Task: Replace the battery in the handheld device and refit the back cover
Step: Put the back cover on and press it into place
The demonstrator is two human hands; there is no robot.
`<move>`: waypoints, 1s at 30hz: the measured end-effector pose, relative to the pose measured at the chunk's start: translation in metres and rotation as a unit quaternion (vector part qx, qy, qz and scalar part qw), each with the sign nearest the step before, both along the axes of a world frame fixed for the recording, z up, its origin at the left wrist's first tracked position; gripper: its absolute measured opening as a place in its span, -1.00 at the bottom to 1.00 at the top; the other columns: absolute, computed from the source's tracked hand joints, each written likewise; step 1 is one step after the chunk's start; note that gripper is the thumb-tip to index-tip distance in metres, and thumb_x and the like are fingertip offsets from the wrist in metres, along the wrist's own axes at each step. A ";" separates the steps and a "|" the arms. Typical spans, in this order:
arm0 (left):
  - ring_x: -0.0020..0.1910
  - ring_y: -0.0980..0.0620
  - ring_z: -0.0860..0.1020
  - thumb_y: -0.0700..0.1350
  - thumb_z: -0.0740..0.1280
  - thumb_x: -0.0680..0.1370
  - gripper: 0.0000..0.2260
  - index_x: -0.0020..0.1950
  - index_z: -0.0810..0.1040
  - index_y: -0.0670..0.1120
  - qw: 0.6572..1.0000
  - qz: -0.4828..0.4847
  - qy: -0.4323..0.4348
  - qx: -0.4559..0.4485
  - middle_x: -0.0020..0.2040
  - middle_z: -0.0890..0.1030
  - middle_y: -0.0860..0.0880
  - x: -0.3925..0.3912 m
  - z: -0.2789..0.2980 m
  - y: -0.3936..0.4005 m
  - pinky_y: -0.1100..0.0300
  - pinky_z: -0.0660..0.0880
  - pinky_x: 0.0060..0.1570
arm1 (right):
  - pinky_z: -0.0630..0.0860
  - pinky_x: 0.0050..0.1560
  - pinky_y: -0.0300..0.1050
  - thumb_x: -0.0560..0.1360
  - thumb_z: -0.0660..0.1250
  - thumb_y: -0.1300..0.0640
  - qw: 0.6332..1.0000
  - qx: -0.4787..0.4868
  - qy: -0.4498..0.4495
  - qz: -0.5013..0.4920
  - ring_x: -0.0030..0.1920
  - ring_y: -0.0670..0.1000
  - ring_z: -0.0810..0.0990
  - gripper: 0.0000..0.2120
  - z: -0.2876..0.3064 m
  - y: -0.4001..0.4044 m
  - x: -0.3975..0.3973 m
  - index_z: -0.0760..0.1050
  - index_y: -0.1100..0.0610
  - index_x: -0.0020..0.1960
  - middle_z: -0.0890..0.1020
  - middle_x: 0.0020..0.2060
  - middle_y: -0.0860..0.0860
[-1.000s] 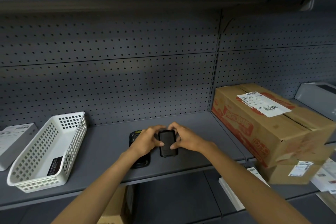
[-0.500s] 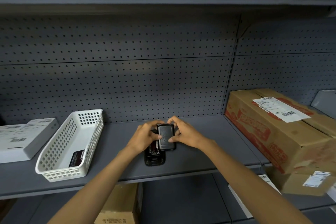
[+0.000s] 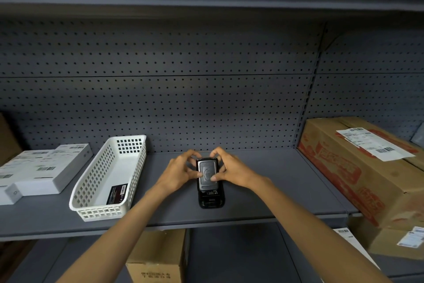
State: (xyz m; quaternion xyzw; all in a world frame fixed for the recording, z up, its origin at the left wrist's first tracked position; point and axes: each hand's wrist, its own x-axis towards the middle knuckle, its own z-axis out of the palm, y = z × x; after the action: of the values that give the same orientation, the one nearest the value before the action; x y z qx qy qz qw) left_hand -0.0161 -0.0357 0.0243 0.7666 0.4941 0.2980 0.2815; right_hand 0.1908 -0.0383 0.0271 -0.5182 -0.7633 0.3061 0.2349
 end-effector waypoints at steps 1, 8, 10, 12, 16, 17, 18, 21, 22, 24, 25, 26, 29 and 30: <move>-0.35 0.18 0.59 -0.20 0.52 0.42 -0.65 0.13 0.50 -0.01 1.000 0.002 -0.001 -0.002 -0.12 0.59 0.08 -0.001 -0.001 0.000 0.33 0.50 -0.21 | 0.58 -0.09 -0.19 0.42 0.49 0.29 1.000 -0.001 -0.001 0.001 -0.23 -0.10 0.59 -0.51 -0.001 0.000 -0.001 0.33 0.11 0.23 0.47 0.05 -0.06; -0.31 0.17 0.64 -0.16 0.52 0.42 -0.67 0.12 0.51 -0.02 1.000 -0.006 -0.012 -0.016 -0.19 0.61 0.03 -0.006 -0.008 -0.002 0.32 0.53 -0.17 | 0.59 -0.02 -0.11 0.41 0.51 0.24 1.000 -0.012 -0.012 0.000 -0.17 -0.04 0.61 -0.50 -0.004 -0.001 -0.002 0.35 0.06 0.22 0.51 0.10 0.02; -0.32 0.22 0.60 -0.13 0.54 0.41 -0.67 0.11 0.51 -0.02 1.000 -0.005 -0.008 -0.011 -0.20 0.60 0.05 -0.007 -0.009 -0.002 0.40 0.49 -0.20 | 0.55 -0.09 -0.21 0.41 0.51 0.25 1.000 -0.014 -0.014 0.000 -0.21 -0.08 0.58 -0.51 -0.004 -0.002 -0.002 0.35 0.08 0.23 0.51 0.07 -0.01; -0.30 0.25 0.58 -0.12 0.54 0.40 -0.66 0.11 0.52 -0.03 1.000 -0.008 -0.010 -0.009 -0.21 0.59 0.06 -0.008 -0.012 -0.001 0.46 0.47 -0.21 | 0.52 -0.12 -0.25 0.41 0.51 0.26 1.000 -0.016 -0.014 -0.001 -0.23 -0.11 0.57 -0.51 -0.005 -0.003 -0.002 0.37 0.10 0.25 0.51 0.04 -0.02; -0.08 0.13 0.62 -0.13 0.54 0.41 -0.68 0.10 0.53 -0.04 1.000 -0.011 -0.016 -0.015 -0.09 0.61 -0.03 -0.010 -0.017 -0.001 0.30 0.55 0.02 | 0.55 -0.07 -0.21 0.42 0.50 0.25 1.000 -0.025 -0.011 -0.005 -0.23 -0.12 0.57 -0.51 -0.008 -0.005 -0.003 0.38 0.11 0.26 0.51 0.04 -0.03; -0.02 0.08 0.62 -0.13 0.53 0.41 -0.68 0.10 0.53 -0.05 1.000 -0.012 -0.017 -0.015 -0.05 0.62 -0.06 -0.011 -0.018 -0.002 0.22 0.56 0.08 | 0.55 -0.06 -0.22 0.42 0.50 0.25 1.000 -0.025 -0.011 -0.005 -0.22 -0.13 0.57 -0.51 -0.008 -0.006 -0.003 0.38 0.10 0.26 0.51 0.04 -0.03; 0.01 0.06 0.62 -0.14 0.53 0.42 -0.68 0.10 0.53 -0.05 1.000 -0.012 -0.019 -0.016 -0.02 0.62 -0.07 -0.011 -0.019 -0.002 0.18 0.56 0.12 | 0.55 -0.06 -0.23 0.42 0.50 0.25 1.000 -0.023 -0.012 -0.004 -0.20 -0.13 0.57 -0.51 -0.008 -0.006 -0.003 0.38 0.10 0.26 0.51 0.03 -0.03; 0.06 0.07 0.61 -0.14 0.52 0.43 -0.68 0.11 0.52 -0.06 0.999 -0.014 -0.023 -0.018 0.02 0.62 -0.04 -0.011 -0.021 -0.003 0.14 0.55 0.17 | 0.52 -0.06 -0.27 0.42 0.50 0.23 1.000 -0.018 -0.013 -0.006 -0.13 -0.10 0.57 -0.51 -0.009 -0.007 -0.003 0.39 0.09 0.27 0.52 0.03 -0.03; 0.08 0.08 0.61 -0.14 0.51 0.43 -0.69 0.12 0.52 -0.05 0.999 -0.014 -0.023 -0.017 0.04 0.62 -0.04 -0.012 -0.021 -0.003 0.13 0.55 0.19 | 0.51 -0.06 -0.28 0.42 0.50 0.23 1.000 -0.020 -0.011 -0.007 -0.10 -0.09 0.57 -0.52 -0.009 -0.008 -0.004 0.39 0.09 0.27 0.53 0.04 -0.03; 0.14 0.08 0.59 -0.13 0.51 0.44 -0.69 0.13 0.51 -0.04 0.999 -0.018 -0.019 -0.019 0.08 0.62 -0.02 -0.012 -0.023 -0.002 0.12 0.52 0.23 | 0.51 -0.03 -0.28 0.43 0.50 0.24 1.000 -0.023 -0.009 -0.012 -0.03 -0.06 0.58 -0.52 -0.010 -0.008 -0.004 0.39 0.09 0.27 0.54 0.05 -0.04; 0.18 0.07 0.57 -0.12 0.50 0.45 -0.68 0.14 0.51 -0.03 0.999 -0.020 -0.014 -0.022 0.11 0.62 -0.01 -0.012 -0.024 -0.002 0.12 0.51 0.25 | 0.51 0.00 -0.25 0.43 0.50 0.24 1.000 -0.023 -0.010 -0.013 -0.01 -0.05 0.59 -0.52 -0.010 -0.008 -0.004 0.40 0.09 0.26 0.54 0.06 -0.03; 0.22 0.07 0.56 -0.10 0.50 0.45 -0.68 0.16 0.51 -0.01 0.999 -0.024 -0.010 -0.026 0.14 0.62 -0.01 -0.012 -0.024 -0.002 0.10 0.49 0.27 | 0.52 0.04 -0.21 0.42 0.50 0.24 1.000 -0.024 -0.011 -0.016 0.03 -0.03 0.60 -0.53 -0.011 -0.008 -0.004 0.40 0.10 0.26 0.55 0.07 -0.02; 0.29 0.06 0.52 -0.08 0.49 0.46 -0.65 0.20 0.49 0.00 0.999 -0.031 0.002 -0.033 0.19 0.60 0.00 -0.012 -0.026 -0.003 0.08 0.45 0.32 | 0.53 0.14 -0.10 0.43 0.50 0.22 0.999 -0.029 -0.015 -0.021 0.11 0.02 0.59 -0.52 -0.013 -0.008 -0.003 0.40 0.10 0.27 0.55 0.11 0.00; 0.30 0.06 0.51 -0.09 0.49 0.46 -0.64 0.21 0.49 -0.01 0.999 -0.033 0.008 -0.031 0.20 0.60 0.00 -0.012 -0.026 -0.003 0.11 0.43 0.33 | 0.53 0.16 -0.08 0.43 0.50 0.21 0.999 -0.028 -0.020 -0.020 0.13 0.02 0.58 -0.52 -0.013 -0.008 -0.004 0.39 0.10 0.28 0.55 0.13 0.01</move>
State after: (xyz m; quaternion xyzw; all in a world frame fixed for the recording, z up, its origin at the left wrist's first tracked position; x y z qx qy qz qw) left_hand -0.0276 -0.0383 -0.0012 0.7756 0.4797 0.2672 0.3113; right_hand 0.1873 -0.0461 0.0143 -0.5454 -0.7487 0.3119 0.2113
